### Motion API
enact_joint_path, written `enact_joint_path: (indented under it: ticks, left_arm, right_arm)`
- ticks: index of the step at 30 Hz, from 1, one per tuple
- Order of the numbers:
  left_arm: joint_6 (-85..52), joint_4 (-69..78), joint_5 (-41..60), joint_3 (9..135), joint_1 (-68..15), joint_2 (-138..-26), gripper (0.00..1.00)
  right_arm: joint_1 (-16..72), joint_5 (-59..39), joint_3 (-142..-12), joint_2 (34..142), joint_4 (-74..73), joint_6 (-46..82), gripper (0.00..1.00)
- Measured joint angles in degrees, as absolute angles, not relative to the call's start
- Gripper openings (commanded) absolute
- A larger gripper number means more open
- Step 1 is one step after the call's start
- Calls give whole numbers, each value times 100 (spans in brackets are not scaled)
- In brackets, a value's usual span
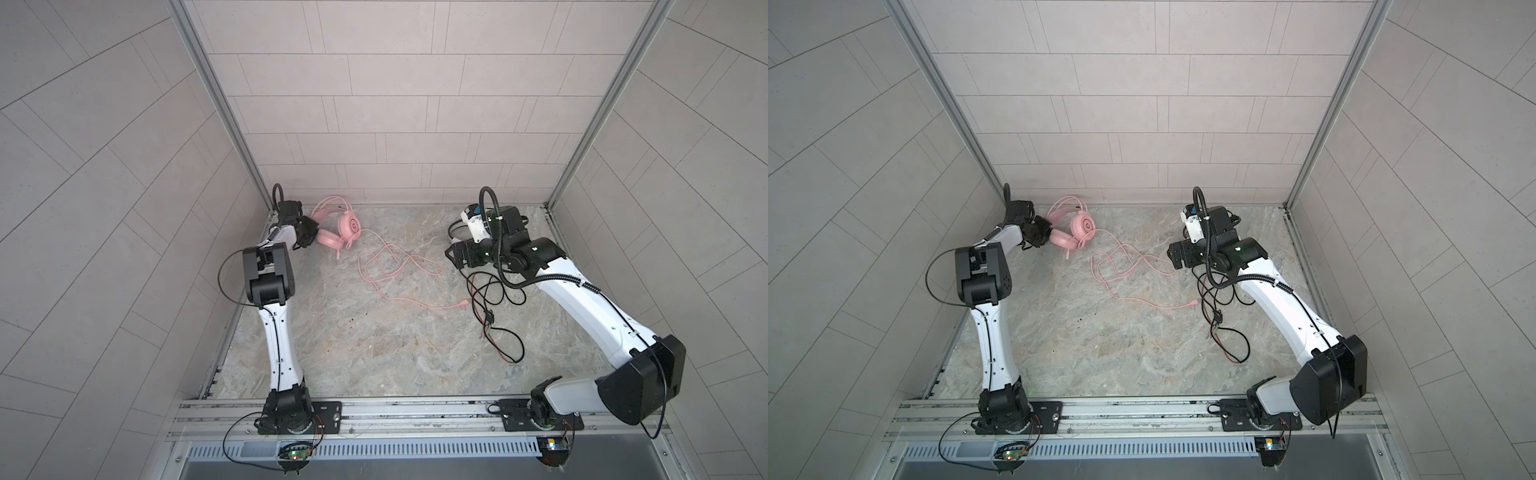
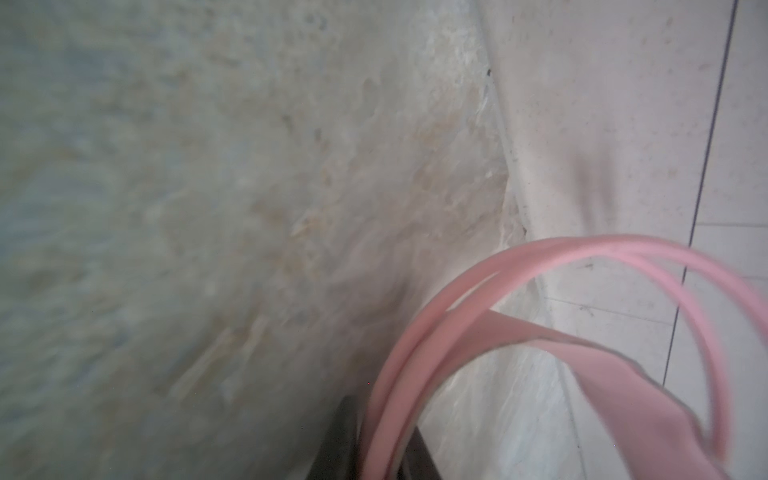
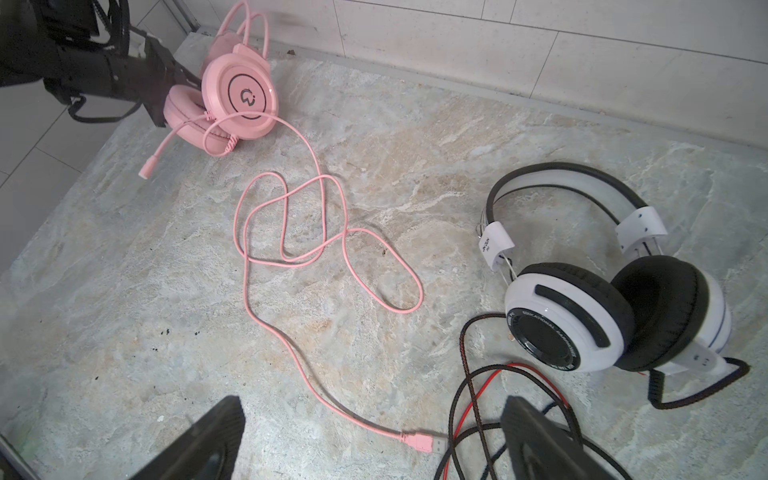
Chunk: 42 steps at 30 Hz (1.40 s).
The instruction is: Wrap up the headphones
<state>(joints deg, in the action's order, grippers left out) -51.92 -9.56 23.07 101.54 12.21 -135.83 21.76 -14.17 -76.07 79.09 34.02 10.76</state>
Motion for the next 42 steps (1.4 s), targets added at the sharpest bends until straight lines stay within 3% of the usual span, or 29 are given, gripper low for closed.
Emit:
enact_joint_path:
  ticks: [2,12,19,24,30,42]
  left_arm:
    - [-5304,-528,2287,9343,1251,-13155,0]
    - [-5918,1369,1839,5151,1227,-10007,0]
    - [-5542,1057,834,3815,703,-6606,0]
    - [-5113,554,-425,3365,-550,-4364,0]
    - [-4746,60,-987,3354,-1245,-4171,0]
    - [-4593,-322,-1367,3350,-1688,-4630,0]
  right_arm:
    - [2196,-1461,-7614,7911,3395,1133,98]
    - [3124,-1507,-7631,7977,3212,1249,99]
    - [4027,-1472,-7631,7975,2469,1326,99]
    - [4762,-930,-7677,8029,1946,1343,99]
    - [5352,-480,-7424,8099,913,1640,99]
    - [5942,775,-7319,8949,25,2652,99]
